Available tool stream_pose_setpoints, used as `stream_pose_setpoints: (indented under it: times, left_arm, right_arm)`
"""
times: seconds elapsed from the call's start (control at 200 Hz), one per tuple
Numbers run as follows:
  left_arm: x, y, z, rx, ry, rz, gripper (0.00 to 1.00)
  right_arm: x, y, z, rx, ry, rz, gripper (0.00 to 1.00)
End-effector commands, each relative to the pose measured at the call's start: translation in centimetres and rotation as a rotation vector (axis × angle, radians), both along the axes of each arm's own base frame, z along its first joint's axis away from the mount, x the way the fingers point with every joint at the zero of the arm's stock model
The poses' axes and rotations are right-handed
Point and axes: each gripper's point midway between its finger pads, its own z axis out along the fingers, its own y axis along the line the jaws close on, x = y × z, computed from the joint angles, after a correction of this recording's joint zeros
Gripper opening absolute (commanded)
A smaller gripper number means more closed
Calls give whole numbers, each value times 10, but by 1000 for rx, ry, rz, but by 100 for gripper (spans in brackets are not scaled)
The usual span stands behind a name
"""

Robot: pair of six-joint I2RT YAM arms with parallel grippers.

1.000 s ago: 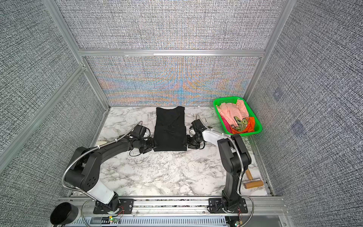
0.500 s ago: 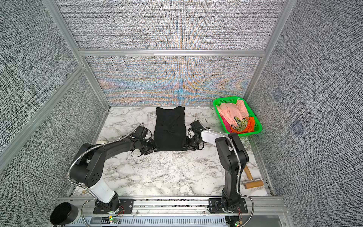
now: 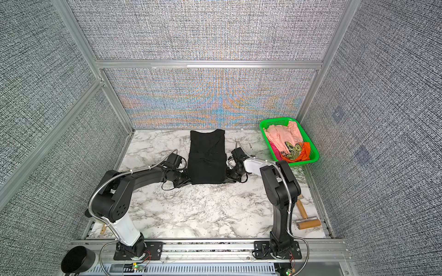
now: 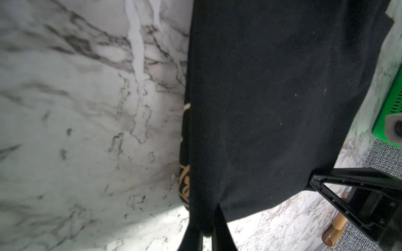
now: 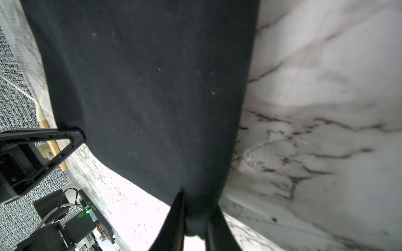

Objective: Fold and stack t-shirts
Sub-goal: Fold the T-shirt at the top-center of the table.

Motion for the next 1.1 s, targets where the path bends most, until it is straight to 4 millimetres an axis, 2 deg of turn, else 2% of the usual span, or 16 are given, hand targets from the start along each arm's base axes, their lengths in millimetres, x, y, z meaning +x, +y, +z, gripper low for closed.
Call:
stream_pose_setpoints:
  times: [0.0, 0.125, 0.245, 0.38, 0.55, 0.565, 0.61, 0.845, 0.966, 1.096]
  left_arm:
    - [4, 1, 3, 17, -23, -14, 1]
    - [-1, 6, 4, 48, -17, -35, 0]
    - [-17, 10, 4, 47, -1, -33, 0]
    - [-45, 5, 5, 27, 32, -43, 0]
    - [-92, 2, 5, 13, 84, -64, 0]
    - [-96, 2, 5, 12, 87, -63, 0]
    - [-106, 3, 7, 8, 94, -55, 0]
    - [-145, -6, 31, -53, 96, -39, 0]
    - [-159, -18, 44, -83, 99, -53, 0]
    - [-160, -28, 68, -102, 75, -84, 0]
  right_arm:
    - [-10, -13, -9, -60, 29, 11, 12]
    - [-13, -18, -9, -50, 31, 2, 7]
    - [-23, -22, -7, -46, 39, 8, 4]
    - [-41, -27, -4, -32, 56, -9, 4]
    - [-73, -32, 6, 8, 90, -38, 4]
    - [-83, -36, 2, -2, 112, -42, 4]
    - [-95, -41, 2, -7, 124, -48, 4]
    - [-138, -45, 20, 34, 160, -57, 4]
    - [-148, -42, 37, 70, 157, -68, 4]
    - [-152, -38, 61, 104, 146, -70, 4]
